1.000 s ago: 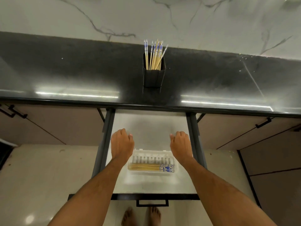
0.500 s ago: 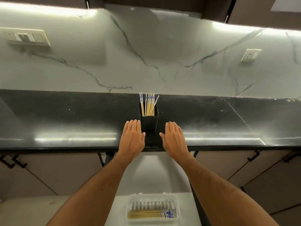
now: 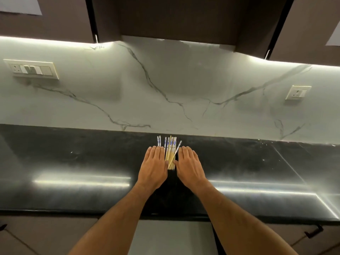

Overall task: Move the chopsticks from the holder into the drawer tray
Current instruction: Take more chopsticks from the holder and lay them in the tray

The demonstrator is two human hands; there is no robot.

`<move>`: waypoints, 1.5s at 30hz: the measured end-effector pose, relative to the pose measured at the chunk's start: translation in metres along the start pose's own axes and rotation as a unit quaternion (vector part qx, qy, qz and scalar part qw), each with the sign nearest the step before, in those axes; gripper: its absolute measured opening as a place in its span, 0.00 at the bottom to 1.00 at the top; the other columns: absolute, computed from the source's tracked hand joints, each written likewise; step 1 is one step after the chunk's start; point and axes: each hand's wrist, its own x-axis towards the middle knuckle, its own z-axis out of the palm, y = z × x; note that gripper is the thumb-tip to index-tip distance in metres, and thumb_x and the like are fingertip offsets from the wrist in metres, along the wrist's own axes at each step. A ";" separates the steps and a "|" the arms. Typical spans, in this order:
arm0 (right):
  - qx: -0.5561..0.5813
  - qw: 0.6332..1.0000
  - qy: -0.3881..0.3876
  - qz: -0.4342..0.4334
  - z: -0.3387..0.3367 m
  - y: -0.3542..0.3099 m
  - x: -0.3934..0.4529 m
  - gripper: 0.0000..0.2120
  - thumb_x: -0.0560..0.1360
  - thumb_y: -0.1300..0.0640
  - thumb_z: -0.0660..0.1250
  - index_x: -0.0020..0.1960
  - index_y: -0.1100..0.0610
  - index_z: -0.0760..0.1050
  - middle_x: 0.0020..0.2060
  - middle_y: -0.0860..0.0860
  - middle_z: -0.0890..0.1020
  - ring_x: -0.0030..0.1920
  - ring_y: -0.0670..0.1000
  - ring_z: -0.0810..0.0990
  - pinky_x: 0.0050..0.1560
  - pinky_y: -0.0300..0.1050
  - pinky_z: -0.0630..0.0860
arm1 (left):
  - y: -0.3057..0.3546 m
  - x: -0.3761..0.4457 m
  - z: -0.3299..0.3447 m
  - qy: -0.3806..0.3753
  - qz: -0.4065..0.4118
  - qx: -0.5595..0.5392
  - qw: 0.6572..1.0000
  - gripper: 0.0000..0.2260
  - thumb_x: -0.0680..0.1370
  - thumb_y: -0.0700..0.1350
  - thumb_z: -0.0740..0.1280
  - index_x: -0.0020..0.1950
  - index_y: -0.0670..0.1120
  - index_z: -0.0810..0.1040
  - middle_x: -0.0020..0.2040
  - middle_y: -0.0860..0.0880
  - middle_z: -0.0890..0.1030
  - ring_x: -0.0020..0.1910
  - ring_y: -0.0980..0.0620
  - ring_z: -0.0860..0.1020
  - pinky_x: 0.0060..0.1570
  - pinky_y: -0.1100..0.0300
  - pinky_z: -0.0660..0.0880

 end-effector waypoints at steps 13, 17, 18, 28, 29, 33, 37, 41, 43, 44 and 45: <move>0.106 0.993 -0.051 -0.031 0.082 -0.012 0.086 0.19 0.85 0.56 0.54 0.72 0.62 0.68 0.67 0.59 0.74 0.68 0.56 0.71 0.74 0.52 0.66 | -0.034 0.058 0.075 -0.044 -0.033 0.010 0.998 0.23 0.84 0.53 0.55 0.76 0.44 0.65 0.73 0.45 0.71 0.74 0.46 0.67 0.79 0.47 0.57; 0.154 0.987 -0.037 -0.001 0.099 -0.019 0.102 0.18 0.84 0.57 0.54 0.72 0.62 0.67 0.66 0.59 0.75 0.66 0.56 0.73 0.73 0.50 0.67 | -0.047 0.074 0.090 -0.022 -0.054 -0.046 0.997 0.18 0.83 0.50 0.58 0.72 0.46 0.69 0.68 0.48 0.75 0.69 0.50 0.72 0.76 0.50 0.61; 0.170 0.985 -0.029 0.012 0.102 -0.019 0.106 0.18 0.84 0.57 0.55 0.71 0.62 0.67 0.65 0.58 0.75 0.65 0.56 0.73 0.72 0.49 0.68 | -0.049 0.079 0.092 -0.007 -0.058 -0.071 0.996 0.16 0.83 0.48 0.58 0.70 0.47 0.71 0.66 0.49 0.77 0.66 0.50 0.74 0.75 0.50 0.64; 0.251 0.960 0.061 0.107 0.114 -0.021 0.123 0.08 0.83 0.60 0.61 0.59 0.59 0.76 0.53 0.55 0.79 0.51 0.50 0.77 0.57 0.45 0.78 | -0.055 0.112 0.114 0.017 -0.103 -0.241 0.965 0.10 0.85 0.45 0.56 0.54 0.47 0.76 0.51 0.49 0.80 0.49 0.50 0.76 0.56 0.54 0.74; 0.264 0.955 0.067 0.120 0.114 -0.022 0.124 0.08 0.82 0.61 0.62 0.59 0.59 0.76 0.52 0.55 0.79 0.51 0.50 0.77 0.57 0.44 0.78 | -0.056 0.113 0.117 0.012 -0.109 -0.255 0.961 0.10 0.85 0.46 0.55 0.54 0.47 0.76 0.51 0.49 0.80 0.49 0.50 0.76 0.56 0.54 0.74; 0.333 0.919 0.077 0.198 0.111 -0.029 0.128 0.10 0.80 0.62 0.63 0.61 0.59 0.74 0.53 0.54 0.79 0.51 0.49 0.78 0.58 0.45 0.79 | -0.058 0.117 0.125 -0.024 -0.167 -0.332 0.928 0.11 0.84 0.46 0.56 0.47 0.47 0.75 0.47 0.50 0.79 0.45 0.52 0.76 0.48 0.57 0.74; 0.361 0.899 0.058 0.240 0.111 -0.033 0.134 0.17 0.80 0.61 0.64 0.69 0.60 0.70 0.59 0.54 0.78 0.57 0.49 0.78 0.60 0.41 0.76 | -0.059 0.123 0.127 -0.044 -0.193 -0.390 0.899 0.10 0.84 0.47 0.58 0.48 0.47 0.77 0.46 0.50 0.79 0.44 0.54 0.77 0.41 0.62 0.71; 0.383 0.886 0.030 0.261 0.113 -0.034 0.139 0.23 0.81 0.60 0.64 0.75 0.58 0.64 0.67 0.54 0.74 0.66 0.50 0.74 0.67 0.44 0.72 | -0.061 0.127 0.127 -0.046 -0.204 -0.441 0.873 0.10 0.83 0.46 0.60 0.46 0.47 0.78 0.44 0.50 0.81 0.41 0.53 0.80 0.40 0.58 0.75; 0.390 0.880 0.013 0.271 0.116 -0.035 0.140 0.25 0.81 0.59 0.63 0.77 0.57 0.62 0.70 0.53 0.72 0.69 0.51 0.72 0.70 0.46 0.69 | -0.061 0.127 0.127 -0.048 -0.209 -0.461 0.861 0.09 0.83 0.45 0.61 0.46 0.48 0.79 0.44 0.51 0.82 0.41 0.54 0.80 0.40 0.60 0.75; 0.393 0.877 0.006 0.277 0.117 -0.036 0.141 0.26 0.81 0.58 0.63 0.77 0.57 0.61 0.70 0.53 0.72 0.70 0.51 0.71 0.70 0.46 0.68 | -0.062 0.126 0.127 -0.049 -0.212 -0.472 0.854 0.09 0.83 0.45 0.61 0.47 0.49 0.79 0.44 0.51 0.82 0.42 0.54 0.81 0.40 0.61 0.75; 0.397 0.873 0.001 0.284 0.118 -0.036 0.141 0.27 0.81 0.57 0.64 0.77 0.57 0.61 0.69 0.52 0.73 0.68 0.51 0.72 0.69 0.47 0.69 | -0.062 0.126 0.128 -0.050 -0.215 -0.482 0.848 0.09 0.83 0.45 0.61 0.47 0.49 0.79 0.44 0.51 0.83 0.42 0.54 0.81 0.40 0.62 0.75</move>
